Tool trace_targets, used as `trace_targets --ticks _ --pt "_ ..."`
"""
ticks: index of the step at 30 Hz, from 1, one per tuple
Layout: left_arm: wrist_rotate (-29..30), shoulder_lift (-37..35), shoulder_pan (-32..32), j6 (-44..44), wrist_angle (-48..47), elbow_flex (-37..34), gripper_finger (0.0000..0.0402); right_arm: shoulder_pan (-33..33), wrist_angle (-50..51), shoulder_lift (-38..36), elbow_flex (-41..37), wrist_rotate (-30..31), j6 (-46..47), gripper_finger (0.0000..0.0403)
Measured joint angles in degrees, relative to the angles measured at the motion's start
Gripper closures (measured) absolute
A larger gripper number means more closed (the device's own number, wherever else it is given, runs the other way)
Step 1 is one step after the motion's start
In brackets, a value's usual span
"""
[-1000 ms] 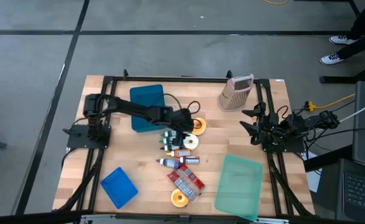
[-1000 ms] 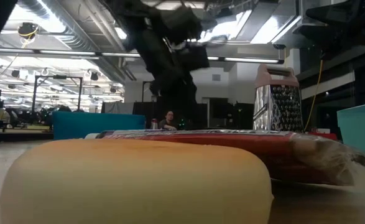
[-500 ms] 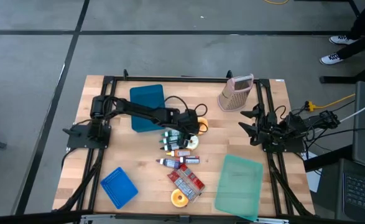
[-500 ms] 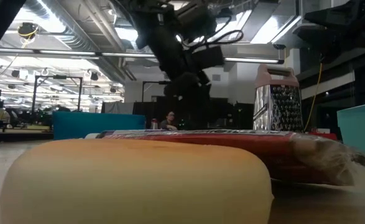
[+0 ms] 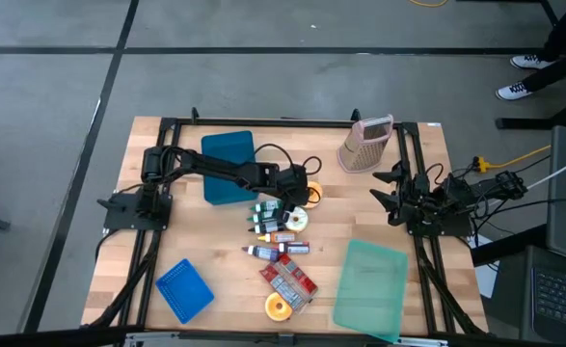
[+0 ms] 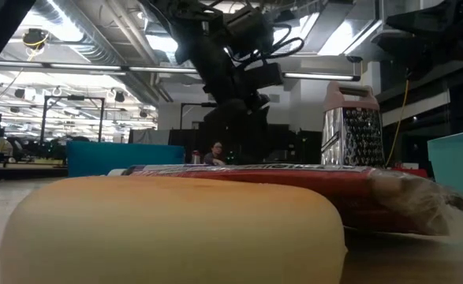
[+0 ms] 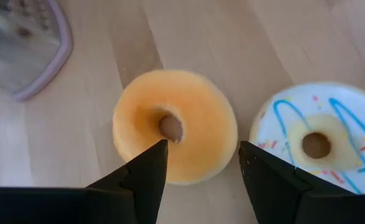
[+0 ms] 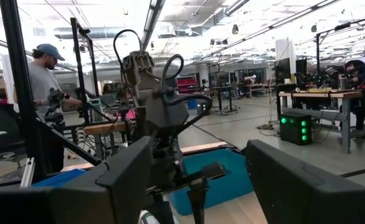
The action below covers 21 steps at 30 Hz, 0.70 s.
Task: Pick & Place Food Item
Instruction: Put the top orange donut into the blue bin
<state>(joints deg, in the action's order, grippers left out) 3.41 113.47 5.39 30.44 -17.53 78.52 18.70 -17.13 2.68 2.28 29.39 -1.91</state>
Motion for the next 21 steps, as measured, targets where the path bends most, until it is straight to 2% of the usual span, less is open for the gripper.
trace_targets --ticks 4,21 --pt "-1.7 0.0 0.0 0.7 1.0 0.0 0.0208 0.0 0.0 0.0 0.0 0.0 -0.2 0.0149" --pt "-1.0 4.6 0.8 6.9 6.0 0.0 0.0208 0.0 0.0 0.0 0.0 0.2 -0.2 0.0149"
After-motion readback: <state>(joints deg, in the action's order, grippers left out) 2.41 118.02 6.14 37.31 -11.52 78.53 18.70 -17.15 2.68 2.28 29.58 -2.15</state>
